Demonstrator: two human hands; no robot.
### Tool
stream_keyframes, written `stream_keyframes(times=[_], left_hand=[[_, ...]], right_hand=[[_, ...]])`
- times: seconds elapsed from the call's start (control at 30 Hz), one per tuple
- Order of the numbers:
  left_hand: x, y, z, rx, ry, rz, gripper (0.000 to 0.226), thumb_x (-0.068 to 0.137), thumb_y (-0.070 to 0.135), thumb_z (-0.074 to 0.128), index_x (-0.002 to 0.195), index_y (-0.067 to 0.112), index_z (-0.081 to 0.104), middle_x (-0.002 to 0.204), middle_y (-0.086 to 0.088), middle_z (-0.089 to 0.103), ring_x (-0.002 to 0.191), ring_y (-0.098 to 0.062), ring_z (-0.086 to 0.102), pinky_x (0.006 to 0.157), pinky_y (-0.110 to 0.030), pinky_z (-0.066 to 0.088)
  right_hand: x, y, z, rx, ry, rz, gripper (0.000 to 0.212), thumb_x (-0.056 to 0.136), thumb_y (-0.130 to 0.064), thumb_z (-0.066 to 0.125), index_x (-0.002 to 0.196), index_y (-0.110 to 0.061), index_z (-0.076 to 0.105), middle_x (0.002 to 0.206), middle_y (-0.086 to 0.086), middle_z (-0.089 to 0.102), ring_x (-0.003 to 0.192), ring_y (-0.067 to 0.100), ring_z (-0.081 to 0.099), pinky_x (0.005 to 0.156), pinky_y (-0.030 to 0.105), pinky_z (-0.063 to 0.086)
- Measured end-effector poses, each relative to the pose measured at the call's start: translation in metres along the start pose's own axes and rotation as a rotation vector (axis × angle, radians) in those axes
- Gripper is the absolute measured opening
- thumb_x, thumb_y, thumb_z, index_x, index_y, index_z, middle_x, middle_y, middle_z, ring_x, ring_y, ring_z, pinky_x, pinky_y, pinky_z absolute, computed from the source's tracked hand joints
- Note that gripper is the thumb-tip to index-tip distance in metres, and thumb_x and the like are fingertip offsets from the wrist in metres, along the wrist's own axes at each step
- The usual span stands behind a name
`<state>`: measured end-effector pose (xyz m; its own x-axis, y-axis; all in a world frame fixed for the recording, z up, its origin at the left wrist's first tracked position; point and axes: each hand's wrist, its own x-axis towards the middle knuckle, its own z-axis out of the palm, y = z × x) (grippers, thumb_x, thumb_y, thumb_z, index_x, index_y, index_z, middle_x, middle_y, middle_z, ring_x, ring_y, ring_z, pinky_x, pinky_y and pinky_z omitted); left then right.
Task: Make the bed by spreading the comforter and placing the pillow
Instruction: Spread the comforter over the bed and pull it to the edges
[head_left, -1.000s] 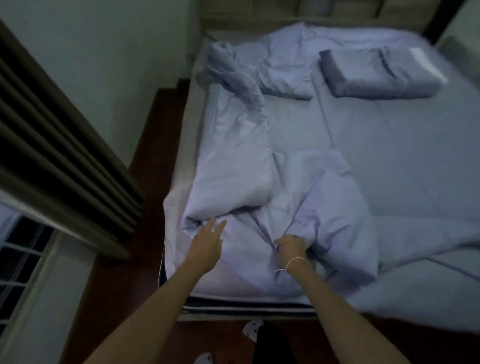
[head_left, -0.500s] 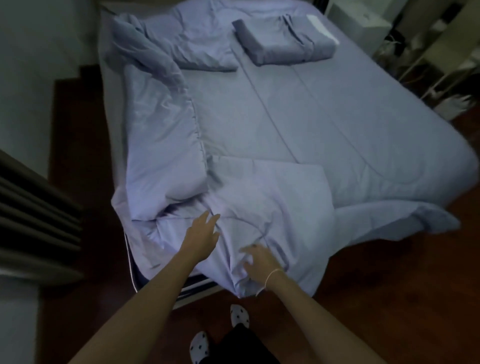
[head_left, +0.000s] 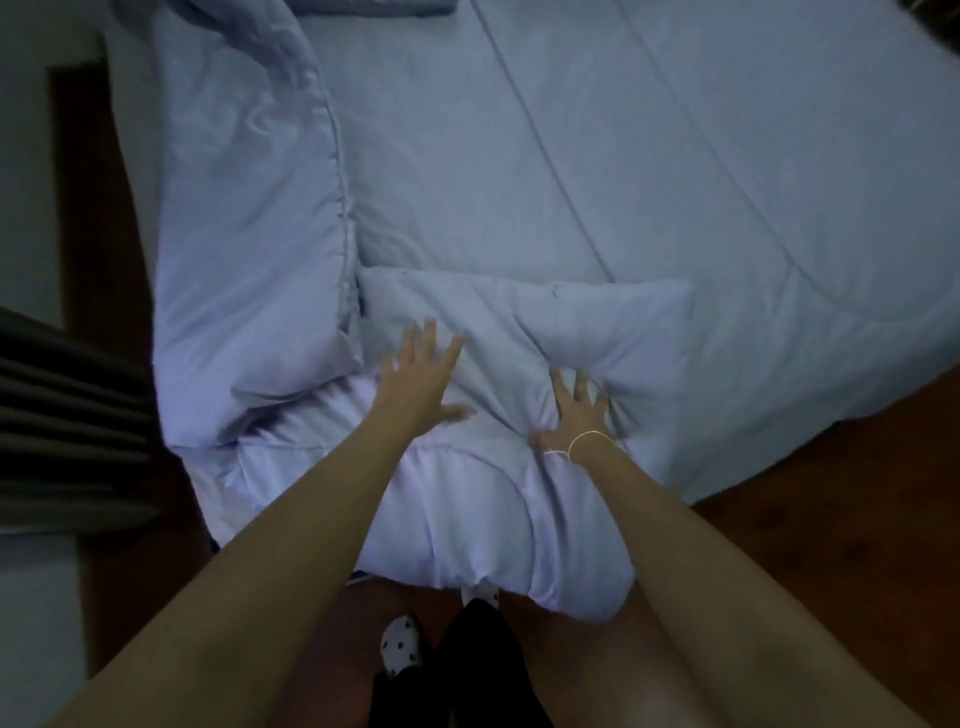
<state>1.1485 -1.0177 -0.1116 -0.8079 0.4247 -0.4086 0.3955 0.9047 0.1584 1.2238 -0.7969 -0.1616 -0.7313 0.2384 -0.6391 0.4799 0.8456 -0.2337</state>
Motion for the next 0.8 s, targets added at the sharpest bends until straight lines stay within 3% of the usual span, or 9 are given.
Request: stream_keyframes(times=[0.1,0.17,0.23,0.3,0.4,0.5,0.6,0.7,0.8], left_hand=[[0.012,-0.007,0.026,-0.008,0.012,-0.071,0.075,0.080,0.054,0.061,0.144,0.033,0.027,0.158,-0.014,-0.010,0.145,-0.037,-0.009,0.111,-0.063,0.009],[0.015,-0.009,0.041,-0.019,0.063,-0.082,0.055,0.085,0.038,0.061,0.135,0.024,0.043,0.157,-0.017,0.011,0.145,-0.038,0.002,0.110,-0.063,0.011],[0.014,-0.006,0.051,-0.004,0.096,-0.052,0.045,0.085,0.019,0.059,0.129,0.014,0.048,0.148,-0.019,0.033,0.144,-0.037,0.014,0.109,-0.061,0.016],[0.009,-0.001,0.052,-0.004,0.105,-0.055,0.040,0.084,0.014,0.057,0.123,0.011,0.048,0.138,-0.018,0.045,0.140,-0.033,0.027,0.107,-0.057,0.023],[-0.008,0.004,0.044,-0.092,0.137,-0.062,0.029,0.086,0.012,0.051,0.114,0.010,0.046,0.118,-0.014,0.059,0.115,-0.032,0.052,0.094,-0.047,0.036],[-0.035,0.002,0.037,-0.125,0.161,-0.039,0.039,0.089,0.012,0.046,0.126,0.008,0.039,0.105,-0.019,0.066,0.092,-0.038,0.062,0.078,-0.042,0.044],[-0.074,-0.009,0.034,-0.149,0.176,-0.053,0.060,0.087,0.011,0.046,0.143,0.015,0.025,0.097,-0.022,0.066,0.085,-0.039,0.064,0.071,-0.041,0.045],[-0.125,-0.027,0.038,-0.023,0.154,0.010,0.078,0.087,0.010,0.044,0.149,0.033,0.005,0.099,-0.018,0.065,0.088,-0.036,0.063,0.071,-0.038,0.042],[-0.183,-0.050,0.051,0.083,0.068,0.059,0.070,0.090,0.012,0.040,0.148,0.041,0.011,0.112,-0.015,0.063,0.095,-0.033,0.061,0.069,-0.037,0.040]], right_hand=[[0.010,0.007,0.018,0.001,0.055,0.005,0.107,0.075,-0.047,0.073,0.149,-0.041,-0.005,0.160,0.000,-0.013,0.145,0.041,-0.007,0.109,0.066,0.020],[0.014,0.010,0.020,-0.011,0.118,-0.037,0.093,0.081,-0.036,0.070,0.150,-0.038,0.008,0.161,0.004,0.000,0.144,0.043,0.005,0.110,0.061,0.024],[0.017,0.015,0.019,-0.025,0.250,-0.115,0.067,0.084,-0.021,0.063,0.144,-0.026,0.033,0.153,0.011,0.027,0.133,0.043,0.032,0.108,0.051,0.032],[0.013,0.015,0.014,0.027,0.340,-0.166,0.045,0.086,-0.007,0.053,0.130,-0.016,0.050,0.131,0.016,0.052,0.116,0.041,0.050,0.098,0.043,0.039],[-0.005,0.011,0.006,0.161,0.323,-0.090,0.041,0.091,-0.003,0.043,0.127,-0.016,0.054,0.112,0.024,0.063,0.105,0.040,0.058,0.085,0.040,0.046],[-0.032,0.003,0.013,0.219,0.263,-0.054,0.049,0.090,-0.003,0.040,0.133,-0.022,0.049,0.113,0.020,0.065,0.104,0.038,0.061,0.086,0.037,0.048],[-0.064,-0.006,0.034,0.253,0.302,-0.084,0.045,0.087,-0.004,0.045,0.130,-0.020,0.047,0.111,0.020,0.062,0.104,0.038,0.059,0.084,0.040,0.049],[-0.115,-0.018,0.062,0.242,0.298,-0.082,0.053,0.088,-0.009,0.049,0.136,-0.029,0.038,0.112,0.019,0.059,0.104,0.037,0.059,0.080,0.040,0.046],[-0.169,-0.037,0.091,0.317,0.197,-0.052,0.041,0.091,-0.019,0.057,0.120,-0.046,0.047,0.090,0.011,0.057,0.085,0.029,0.060,0.076,0.035,0.043]])
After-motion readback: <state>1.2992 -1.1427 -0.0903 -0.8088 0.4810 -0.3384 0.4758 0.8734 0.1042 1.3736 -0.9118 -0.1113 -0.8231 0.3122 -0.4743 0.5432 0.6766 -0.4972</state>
